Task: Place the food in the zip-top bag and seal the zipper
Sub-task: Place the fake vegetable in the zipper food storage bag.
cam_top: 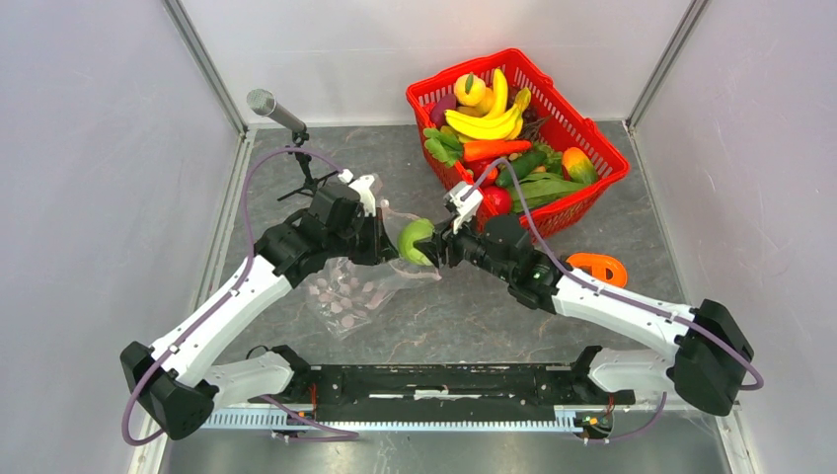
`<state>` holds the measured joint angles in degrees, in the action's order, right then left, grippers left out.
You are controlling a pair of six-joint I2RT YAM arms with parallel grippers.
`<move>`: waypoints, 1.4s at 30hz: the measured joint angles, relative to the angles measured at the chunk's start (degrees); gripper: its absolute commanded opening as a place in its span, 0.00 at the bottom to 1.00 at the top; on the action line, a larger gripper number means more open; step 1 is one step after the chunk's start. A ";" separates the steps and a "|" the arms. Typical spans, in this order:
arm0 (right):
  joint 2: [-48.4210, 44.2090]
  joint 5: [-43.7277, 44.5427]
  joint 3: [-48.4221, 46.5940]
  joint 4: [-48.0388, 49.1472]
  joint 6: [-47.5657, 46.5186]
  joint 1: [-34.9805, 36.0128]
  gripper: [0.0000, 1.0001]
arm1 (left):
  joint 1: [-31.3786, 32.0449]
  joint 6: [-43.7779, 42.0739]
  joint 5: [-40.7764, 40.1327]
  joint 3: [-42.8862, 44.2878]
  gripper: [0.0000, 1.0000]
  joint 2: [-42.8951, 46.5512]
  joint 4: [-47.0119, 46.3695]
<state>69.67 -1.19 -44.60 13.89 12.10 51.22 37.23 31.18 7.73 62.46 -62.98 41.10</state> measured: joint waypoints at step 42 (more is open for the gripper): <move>-14.25 -12.44 8.04 -8.17 -58.05 7.93 0.76 | -0.72 -7.48 29.97 6.03 0.02 -3.63 -1.09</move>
<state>55.42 -13.63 -36.56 5.72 -45.95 59.16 36.51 23.70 37.69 68.49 -66.61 40.01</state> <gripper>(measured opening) 0.656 0.042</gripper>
